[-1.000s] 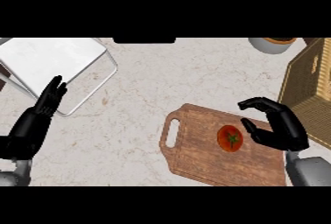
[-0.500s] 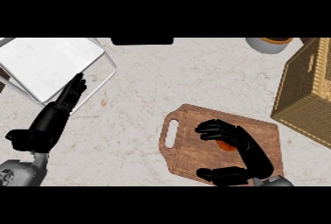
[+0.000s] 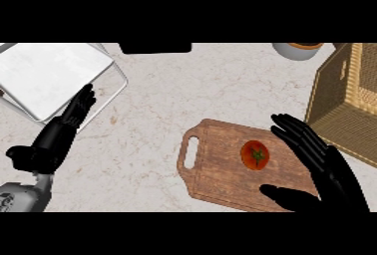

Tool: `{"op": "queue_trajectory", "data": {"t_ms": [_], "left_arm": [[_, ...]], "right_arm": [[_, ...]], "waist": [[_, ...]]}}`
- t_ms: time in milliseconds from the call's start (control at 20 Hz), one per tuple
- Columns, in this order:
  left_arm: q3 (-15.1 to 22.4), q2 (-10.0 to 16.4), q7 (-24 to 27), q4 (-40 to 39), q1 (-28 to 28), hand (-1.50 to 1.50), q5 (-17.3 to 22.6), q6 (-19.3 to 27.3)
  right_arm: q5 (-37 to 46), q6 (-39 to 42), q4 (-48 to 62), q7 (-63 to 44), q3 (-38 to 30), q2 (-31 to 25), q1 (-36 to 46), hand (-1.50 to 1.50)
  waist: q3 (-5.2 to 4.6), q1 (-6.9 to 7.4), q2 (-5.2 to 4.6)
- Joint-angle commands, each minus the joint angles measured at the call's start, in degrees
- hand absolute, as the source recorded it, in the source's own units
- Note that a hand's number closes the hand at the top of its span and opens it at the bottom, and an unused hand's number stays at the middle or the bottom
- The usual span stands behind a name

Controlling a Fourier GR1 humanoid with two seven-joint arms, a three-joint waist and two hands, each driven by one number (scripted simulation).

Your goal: Pick the tomato from the cutting board and place it in the basket

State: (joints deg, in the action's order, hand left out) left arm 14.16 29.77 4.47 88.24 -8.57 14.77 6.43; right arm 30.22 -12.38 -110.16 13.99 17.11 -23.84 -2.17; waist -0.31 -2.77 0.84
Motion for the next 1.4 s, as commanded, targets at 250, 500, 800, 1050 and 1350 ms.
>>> {"op": "queue_trajectory", "data": {"t_ms": [250, 500, 800, 1050, 1350], "left_arm": [[0.0, 0.7, -1.7, 2.5, 0.2, 0.00, -0.8, -0.4], [-1.5, 0.2, -2.5, 2.5, -0.9, 0.00, 0.1, -2.2], [-3.3, -3.2, -1.0, -0.7, -1.3, 0.00, -2.9, -4.4], [-3.1, -5.6, 0.5, 0.2, 0.9, 0.00, -5.2, -4.4], [-4.5, -6.8, -3.2, 4.0, 1.2, 0.00, -6.7, -6.1]], "right_arm": [[3.0, 23.7, -18.7, -22.8, -4.9, -19.4, -5.2, -1.50], [-7.0, 35.1, -29.7, -31.7, -10.1, -23.0, -7.1, -1.50], [-13.7, 40.4, -29.1, -28.7, -22.4, -19.8, -9.8, -1.50], [-6.9, 38.2, -29.5, -19.6, -23.8, -14.7, -17.2, -1.50], [-2.8, 35.9, -17.3, -15.0, -18.3, -8.0, -9.8, -1.50]], "waist": [[0.05, 1.01, -0.18], [0.21, 1.85, -0.51], [0.31, 2.24, -0.74], [0.33, 2.08, -0.69], [0.33, 2.83, -0.82]]}}
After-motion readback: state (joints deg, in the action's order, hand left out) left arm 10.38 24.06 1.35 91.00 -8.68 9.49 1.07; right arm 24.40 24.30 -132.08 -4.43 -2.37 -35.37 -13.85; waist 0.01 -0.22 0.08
